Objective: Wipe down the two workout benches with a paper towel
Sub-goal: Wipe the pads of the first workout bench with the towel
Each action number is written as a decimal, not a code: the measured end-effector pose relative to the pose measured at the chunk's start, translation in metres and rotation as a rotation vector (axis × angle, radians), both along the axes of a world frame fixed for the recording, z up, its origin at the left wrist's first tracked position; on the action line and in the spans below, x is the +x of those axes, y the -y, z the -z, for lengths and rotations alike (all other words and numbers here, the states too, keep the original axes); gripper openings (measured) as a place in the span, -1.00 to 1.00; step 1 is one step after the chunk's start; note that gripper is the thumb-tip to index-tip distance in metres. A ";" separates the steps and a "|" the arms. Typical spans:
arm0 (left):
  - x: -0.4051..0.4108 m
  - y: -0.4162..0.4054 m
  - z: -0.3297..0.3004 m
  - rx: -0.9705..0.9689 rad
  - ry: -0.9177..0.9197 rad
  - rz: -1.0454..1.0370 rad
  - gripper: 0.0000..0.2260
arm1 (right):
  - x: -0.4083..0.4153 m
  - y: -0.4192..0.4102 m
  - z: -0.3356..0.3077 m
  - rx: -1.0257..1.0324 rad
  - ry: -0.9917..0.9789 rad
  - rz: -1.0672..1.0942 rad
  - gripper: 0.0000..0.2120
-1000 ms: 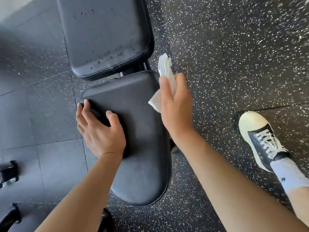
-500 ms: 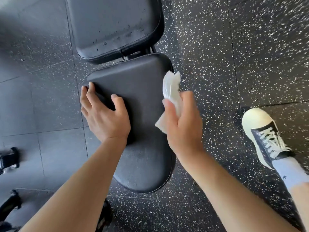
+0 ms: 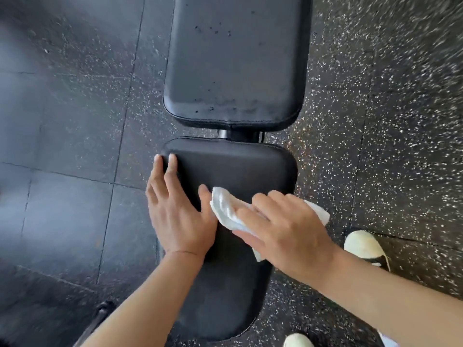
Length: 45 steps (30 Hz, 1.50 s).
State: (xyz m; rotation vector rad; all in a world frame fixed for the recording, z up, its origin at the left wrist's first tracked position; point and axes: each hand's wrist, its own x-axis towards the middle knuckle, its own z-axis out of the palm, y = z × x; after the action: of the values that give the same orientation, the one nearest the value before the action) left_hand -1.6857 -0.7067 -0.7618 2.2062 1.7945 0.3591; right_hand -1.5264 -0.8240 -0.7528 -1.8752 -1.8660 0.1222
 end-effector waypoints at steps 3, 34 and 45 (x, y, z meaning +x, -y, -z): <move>-0.001 -0.002 -0.002 -0.002 -0.035 0.032 -0.35 | 0.025 -0.028 0.000 -0.013 0.028 0.013 -0.78; -0.139 0.099 -0.016 -0.453 0.267 -0.058 -0.46 | -0.072 -0.122 -0.027 -0.130 0.033 0.124 -0.57; -0.144 0.117 -0.016 -0.565 0.389 -0.213 -0.44 | -0.072 -0.003 -0.020 -0.019 0.330 -0.621 -0.72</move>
State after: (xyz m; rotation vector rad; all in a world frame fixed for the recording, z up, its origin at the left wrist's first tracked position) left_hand -1.8294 -0.8239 -0.7454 1.4568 1.6565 0.2584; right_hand -1.5985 -0.8212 -0.7325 -1.3200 -2.6308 0.0337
